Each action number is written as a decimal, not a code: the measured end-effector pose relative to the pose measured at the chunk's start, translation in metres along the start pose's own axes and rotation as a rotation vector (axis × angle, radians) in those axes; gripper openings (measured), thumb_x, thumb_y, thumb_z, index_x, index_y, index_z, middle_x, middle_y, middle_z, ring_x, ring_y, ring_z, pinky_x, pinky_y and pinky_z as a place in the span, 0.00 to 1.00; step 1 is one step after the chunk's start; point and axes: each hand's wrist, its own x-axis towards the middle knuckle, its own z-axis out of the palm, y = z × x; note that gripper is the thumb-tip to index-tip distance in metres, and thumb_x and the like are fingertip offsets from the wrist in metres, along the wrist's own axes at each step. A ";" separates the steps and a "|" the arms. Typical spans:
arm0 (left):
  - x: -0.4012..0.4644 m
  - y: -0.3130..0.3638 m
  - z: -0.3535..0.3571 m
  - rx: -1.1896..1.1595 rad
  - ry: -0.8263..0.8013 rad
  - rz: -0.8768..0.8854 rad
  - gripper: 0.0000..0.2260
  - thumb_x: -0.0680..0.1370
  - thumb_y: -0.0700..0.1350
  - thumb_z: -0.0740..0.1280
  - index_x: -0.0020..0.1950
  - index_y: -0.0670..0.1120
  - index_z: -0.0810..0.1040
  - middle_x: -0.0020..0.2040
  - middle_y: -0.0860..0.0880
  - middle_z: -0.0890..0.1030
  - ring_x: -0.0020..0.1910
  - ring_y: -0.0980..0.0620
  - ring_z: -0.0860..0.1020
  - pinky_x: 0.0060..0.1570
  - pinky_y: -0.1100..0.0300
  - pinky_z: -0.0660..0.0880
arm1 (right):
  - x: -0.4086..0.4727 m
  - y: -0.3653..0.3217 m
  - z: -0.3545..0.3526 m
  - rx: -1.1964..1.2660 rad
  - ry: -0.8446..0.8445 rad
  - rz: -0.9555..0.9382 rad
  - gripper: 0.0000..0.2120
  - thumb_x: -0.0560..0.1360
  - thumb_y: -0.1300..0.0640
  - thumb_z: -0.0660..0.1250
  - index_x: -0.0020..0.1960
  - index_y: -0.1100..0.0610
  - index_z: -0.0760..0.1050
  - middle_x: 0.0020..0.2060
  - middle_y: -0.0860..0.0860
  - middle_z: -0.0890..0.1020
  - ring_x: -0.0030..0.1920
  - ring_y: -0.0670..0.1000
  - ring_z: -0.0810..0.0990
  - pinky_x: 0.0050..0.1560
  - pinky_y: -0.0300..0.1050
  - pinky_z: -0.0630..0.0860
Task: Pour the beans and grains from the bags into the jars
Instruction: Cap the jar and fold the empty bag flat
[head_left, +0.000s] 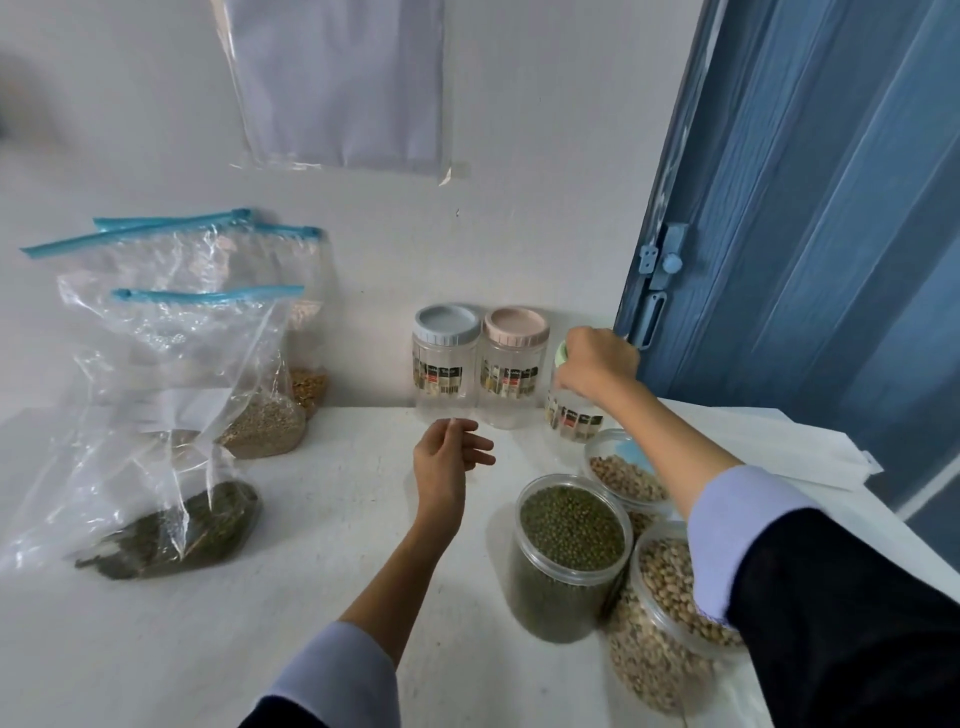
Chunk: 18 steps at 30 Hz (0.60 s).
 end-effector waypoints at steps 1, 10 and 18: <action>0.000 -0.001 0.000 0.039 -0.026 0.003 0.08 0.81 0.40 0.58 0.49 0.41 0.76 0.38 0.45 0.82 0.36 0.49 0.80 0.38 0.58 0.73 | -0.004 -0.005 -0.003 0.016 -0.030 -0.015 0.07 0.72 0.60 0.69 0.48 0.58 0.74 0.46 0.54 0.81 0.44 0.54 0.78 0.36 0.42 0.68; 0.001 -0.016 -0.024 0.214 -0.234 0.134 0.47 0.64 0.45 0.80 0.75 0.46 0.54 0.70 0.47 0.65 0.68 0.50 0.67 0.67 0.50 0.69 | -0.057 -0.087 -0.019 0.317 -0.350 -0.302 0.15 0.63 0.61 0.77 0.31 0.55 0.70 0.30 0.49 0.75 0.31 0.48 0.70 0.32 0.41 0.65; 0.001 0.002 -0.085 0.519 0.156 0.318 0.49 0.58 0.51 0.82 0.72 0.43 0.60 0.64 0.46 0.68 0.65 0.47 0.66 0.66 0.48 0.68 | -0.091 -0.160 -0.009 0.176 -0.100 -0.588 0.18 0.74 0.39 0.65 0.55 0.51 0.74 0.59 0.50 0.74 0.60 0.55 0.70 0.57 0.54 0.70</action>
